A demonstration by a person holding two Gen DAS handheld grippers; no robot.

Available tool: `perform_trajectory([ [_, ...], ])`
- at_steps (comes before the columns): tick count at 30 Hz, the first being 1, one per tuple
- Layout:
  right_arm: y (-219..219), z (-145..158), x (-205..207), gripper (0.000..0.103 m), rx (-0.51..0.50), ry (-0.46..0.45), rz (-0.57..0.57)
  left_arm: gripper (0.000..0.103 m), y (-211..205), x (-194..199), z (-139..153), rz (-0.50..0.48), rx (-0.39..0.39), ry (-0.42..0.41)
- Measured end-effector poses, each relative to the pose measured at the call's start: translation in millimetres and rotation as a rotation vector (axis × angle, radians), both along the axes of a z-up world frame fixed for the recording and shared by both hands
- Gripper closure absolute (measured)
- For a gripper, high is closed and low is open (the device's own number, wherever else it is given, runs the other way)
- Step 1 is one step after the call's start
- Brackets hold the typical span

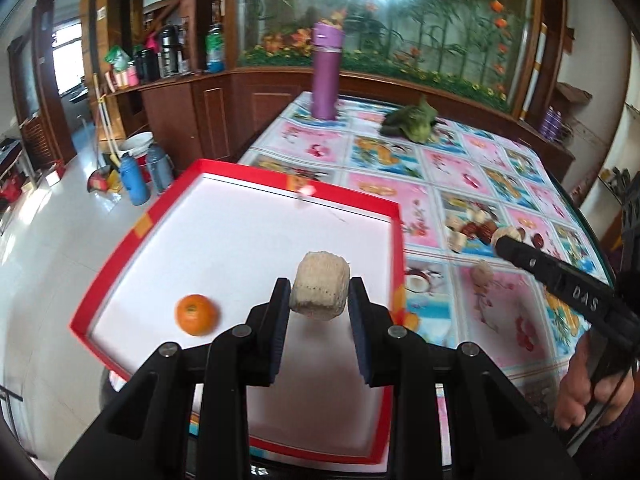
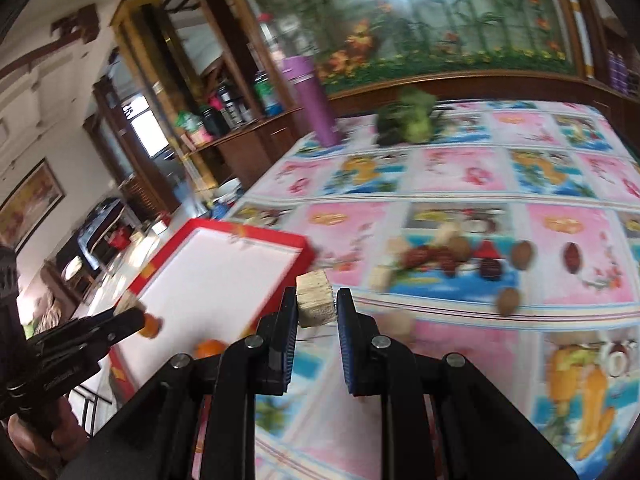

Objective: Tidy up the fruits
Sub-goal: 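Carry the cube and cake into the white tray and release both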

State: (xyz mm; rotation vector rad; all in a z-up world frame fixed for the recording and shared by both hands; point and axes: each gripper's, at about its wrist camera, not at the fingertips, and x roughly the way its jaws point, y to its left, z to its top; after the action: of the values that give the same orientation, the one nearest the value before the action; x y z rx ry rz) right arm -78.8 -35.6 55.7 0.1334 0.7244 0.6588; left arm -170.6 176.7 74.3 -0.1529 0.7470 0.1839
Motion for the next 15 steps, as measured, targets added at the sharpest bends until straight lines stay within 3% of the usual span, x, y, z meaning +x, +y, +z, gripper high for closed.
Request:
perform_trajectory([
  [8,85.8,-6.2,7.5,0.086,-0.053,0.02,0.139,0.072,42.9,9.9,-10.8,0.105,0.002,0.009],
  [15,135.3,-19.7,13.3,0.086,-0.111,0.064,0.208,0.072,79.1,28.9,-25.6,0.194,-0.011,0.054],
])
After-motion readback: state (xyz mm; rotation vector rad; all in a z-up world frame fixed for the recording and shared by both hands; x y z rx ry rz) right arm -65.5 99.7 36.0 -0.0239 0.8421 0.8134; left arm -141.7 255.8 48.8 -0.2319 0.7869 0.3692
